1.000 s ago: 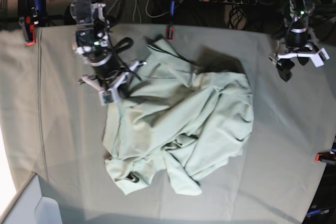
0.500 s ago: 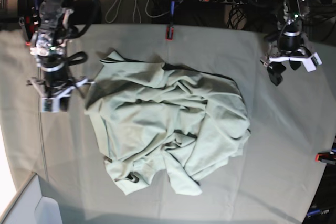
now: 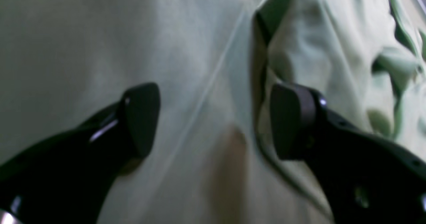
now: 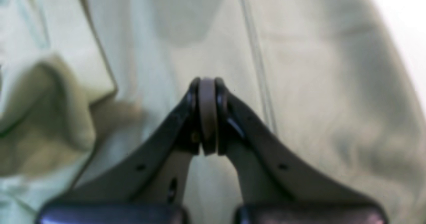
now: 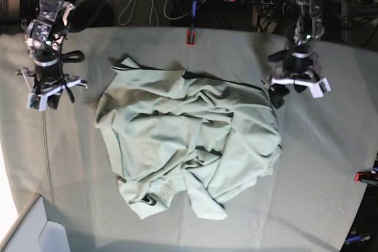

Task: Layout the t-shirt on the table in an organized manner, then fold the t-shirt properly
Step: 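Lower the left gripper onto the shirt edge and pinch it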

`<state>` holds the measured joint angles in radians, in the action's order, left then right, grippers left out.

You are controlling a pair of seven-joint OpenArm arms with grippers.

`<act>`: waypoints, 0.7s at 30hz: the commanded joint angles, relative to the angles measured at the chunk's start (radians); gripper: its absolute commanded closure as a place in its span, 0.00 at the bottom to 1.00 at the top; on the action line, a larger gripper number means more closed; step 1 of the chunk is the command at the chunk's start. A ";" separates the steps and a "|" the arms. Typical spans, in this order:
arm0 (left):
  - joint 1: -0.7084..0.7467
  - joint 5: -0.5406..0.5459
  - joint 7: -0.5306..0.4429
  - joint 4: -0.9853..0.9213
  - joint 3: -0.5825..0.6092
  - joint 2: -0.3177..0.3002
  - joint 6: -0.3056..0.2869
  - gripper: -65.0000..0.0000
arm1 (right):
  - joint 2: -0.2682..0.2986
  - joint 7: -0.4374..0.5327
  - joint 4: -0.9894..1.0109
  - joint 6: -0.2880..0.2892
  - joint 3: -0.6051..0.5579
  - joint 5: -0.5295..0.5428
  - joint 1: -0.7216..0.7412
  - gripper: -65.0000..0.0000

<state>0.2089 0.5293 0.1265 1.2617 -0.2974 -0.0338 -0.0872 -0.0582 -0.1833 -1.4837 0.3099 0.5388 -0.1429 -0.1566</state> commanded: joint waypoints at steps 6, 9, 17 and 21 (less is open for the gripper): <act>-0.065 0.002 0.002 -0.032 0.016 0.038 -0.015 0.24 | -0.004 0.032 -0.019 0.010 0.000 0.007 -0.033 1.00; -0.090 0.004 0.002 -0.056 0.082 0.030 -0.013 0.27 | -0.004 0.032 -0.025 0.010 -0.013 0.007 -0.050 1.00; -0.110 0.013 0.002 -0.046 0.151 0.036 -0.010 0.98 | -0.002 0.034 -0.097 0.010 -0.093 0.007 -0.113 1.00; -0.019 0.002 0.002 0.123 0.151 0.036 -0.009 0.98 | -0.002 0.034 -0.110 0.010 -0.113 0.007 -0.122 1.00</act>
<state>0.1974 0.5278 0.1516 1.3685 -0.1474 0.0029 -0.0830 -0.0666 -0.1738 -1.5757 0.3096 0.4229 -0.1425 -0.2783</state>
